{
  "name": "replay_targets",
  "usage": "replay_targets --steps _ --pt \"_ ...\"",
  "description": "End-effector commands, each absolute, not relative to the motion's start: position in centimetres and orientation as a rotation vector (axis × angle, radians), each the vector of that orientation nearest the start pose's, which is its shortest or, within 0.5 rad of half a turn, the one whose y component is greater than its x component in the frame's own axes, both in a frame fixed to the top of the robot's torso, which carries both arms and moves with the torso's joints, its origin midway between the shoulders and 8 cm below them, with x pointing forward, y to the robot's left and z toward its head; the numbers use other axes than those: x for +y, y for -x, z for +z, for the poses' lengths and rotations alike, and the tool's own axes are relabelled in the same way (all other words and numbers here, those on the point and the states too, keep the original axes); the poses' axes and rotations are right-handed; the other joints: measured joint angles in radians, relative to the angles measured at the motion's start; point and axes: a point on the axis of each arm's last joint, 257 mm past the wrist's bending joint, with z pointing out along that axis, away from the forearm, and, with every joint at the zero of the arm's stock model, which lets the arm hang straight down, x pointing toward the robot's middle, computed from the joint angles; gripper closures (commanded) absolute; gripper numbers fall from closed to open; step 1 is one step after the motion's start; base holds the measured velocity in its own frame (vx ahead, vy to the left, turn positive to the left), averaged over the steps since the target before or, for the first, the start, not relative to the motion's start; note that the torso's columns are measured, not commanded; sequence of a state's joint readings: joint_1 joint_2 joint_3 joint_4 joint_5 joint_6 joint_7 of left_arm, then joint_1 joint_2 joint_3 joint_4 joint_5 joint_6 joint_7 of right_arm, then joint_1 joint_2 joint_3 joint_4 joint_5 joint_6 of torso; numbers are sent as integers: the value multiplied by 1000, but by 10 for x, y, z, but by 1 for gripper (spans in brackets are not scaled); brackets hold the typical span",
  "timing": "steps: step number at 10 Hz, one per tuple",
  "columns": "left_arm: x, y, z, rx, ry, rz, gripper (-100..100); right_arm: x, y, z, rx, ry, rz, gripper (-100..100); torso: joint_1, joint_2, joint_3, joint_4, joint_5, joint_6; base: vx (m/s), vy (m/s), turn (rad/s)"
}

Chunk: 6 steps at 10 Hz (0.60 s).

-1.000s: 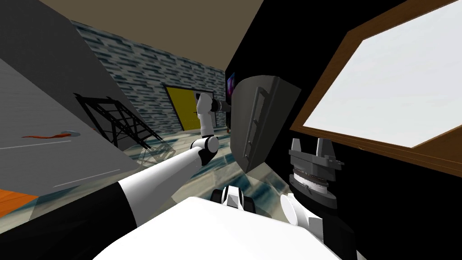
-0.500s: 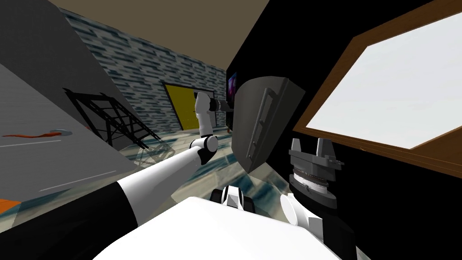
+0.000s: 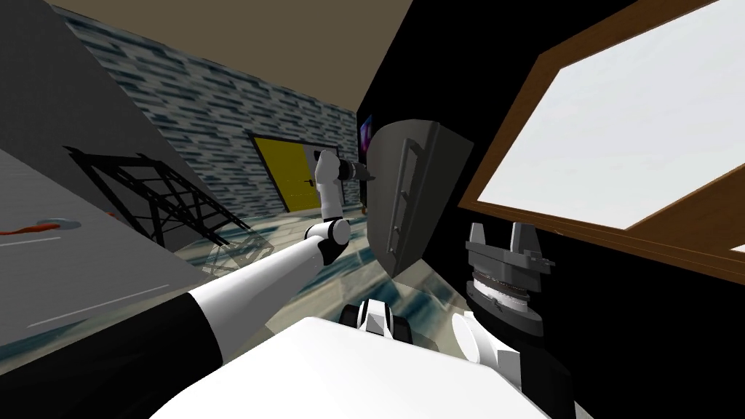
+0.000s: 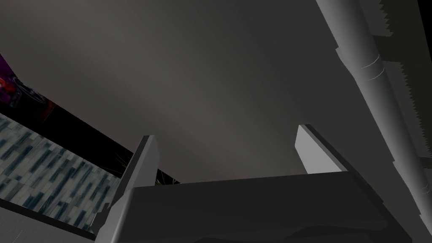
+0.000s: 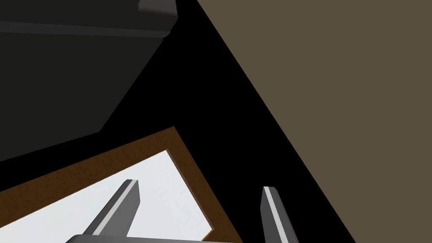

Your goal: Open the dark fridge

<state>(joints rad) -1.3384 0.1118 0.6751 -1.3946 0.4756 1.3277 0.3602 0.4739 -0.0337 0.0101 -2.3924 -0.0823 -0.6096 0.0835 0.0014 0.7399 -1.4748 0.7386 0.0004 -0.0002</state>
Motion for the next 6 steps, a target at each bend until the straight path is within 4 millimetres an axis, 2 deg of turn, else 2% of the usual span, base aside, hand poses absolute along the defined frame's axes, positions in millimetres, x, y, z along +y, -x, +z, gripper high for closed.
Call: replay_targets --steps 1,3,6 --pt "131 -648 214 1221 1815 -2121 -100 -271 -297 98 432 -464 1346 0 -1 -1 0 0 0 0 22 -187 -60" --pt "133 -653 209 1206 1829 -2115 -100 -271 -297 98 433 -463 1346 0 0 -4 -2 -1 0 0 54 -186 -55" --pt "104 -655 193 1242 1862 -2135 -100 -271 -297 98 433 -463 1346 0 0 -2 -1 -1 0 0 52 -159 -41"
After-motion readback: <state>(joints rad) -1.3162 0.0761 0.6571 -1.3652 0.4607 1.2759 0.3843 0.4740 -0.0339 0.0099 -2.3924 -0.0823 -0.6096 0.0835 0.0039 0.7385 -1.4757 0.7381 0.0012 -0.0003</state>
